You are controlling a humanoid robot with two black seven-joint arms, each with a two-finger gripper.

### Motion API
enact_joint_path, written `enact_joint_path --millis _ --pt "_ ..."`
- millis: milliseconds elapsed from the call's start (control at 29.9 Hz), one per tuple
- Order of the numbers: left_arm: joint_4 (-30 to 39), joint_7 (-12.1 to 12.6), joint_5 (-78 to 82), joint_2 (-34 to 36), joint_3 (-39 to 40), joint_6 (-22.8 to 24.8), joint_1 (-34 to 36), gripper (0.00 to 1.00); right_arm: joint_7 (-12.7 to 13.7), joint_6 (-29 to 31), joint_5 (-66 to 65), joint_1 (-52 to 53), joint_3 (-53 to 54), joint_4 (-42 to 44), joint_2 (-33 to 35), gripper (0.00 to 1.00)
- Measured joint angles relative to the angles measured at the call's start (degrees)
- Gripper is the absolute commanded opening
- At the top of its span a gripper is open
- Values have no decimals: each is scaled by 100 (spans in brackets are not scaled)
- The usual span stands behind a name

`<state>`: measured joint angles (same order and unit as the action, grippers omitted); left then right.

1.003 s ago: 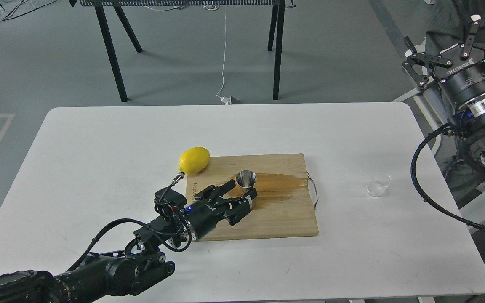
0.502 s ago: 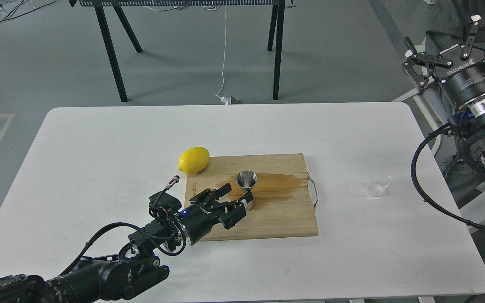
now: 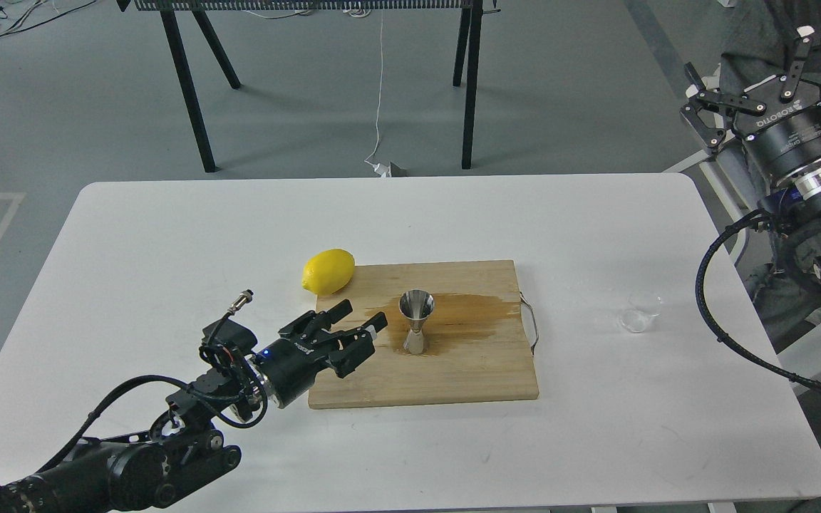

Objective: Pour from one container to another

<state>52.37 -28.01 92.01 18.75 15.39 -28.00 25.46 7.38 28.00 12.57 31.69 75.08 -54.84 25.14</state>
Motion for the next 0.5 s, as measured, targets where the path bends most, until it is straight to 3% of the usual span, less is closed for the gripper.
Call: enact_joint_path --millis 167,267,368,502 --pt "1157 0 -878 938 28 12 -14 85 -3 0 6 -12 0 -19 0 99" --pt "1715 1 -1416 1429 87 278 -13 85 -5 0 9 -15 3 -29 0 99" --pt "2025 1 -1872 1757 371 882 -13 85 16 0 15 -61 5 -45 0 99" --pt "2174 1 -2592 1923 1041 2212 -84 86 93 0 26 -138 6 -48 -24 99"
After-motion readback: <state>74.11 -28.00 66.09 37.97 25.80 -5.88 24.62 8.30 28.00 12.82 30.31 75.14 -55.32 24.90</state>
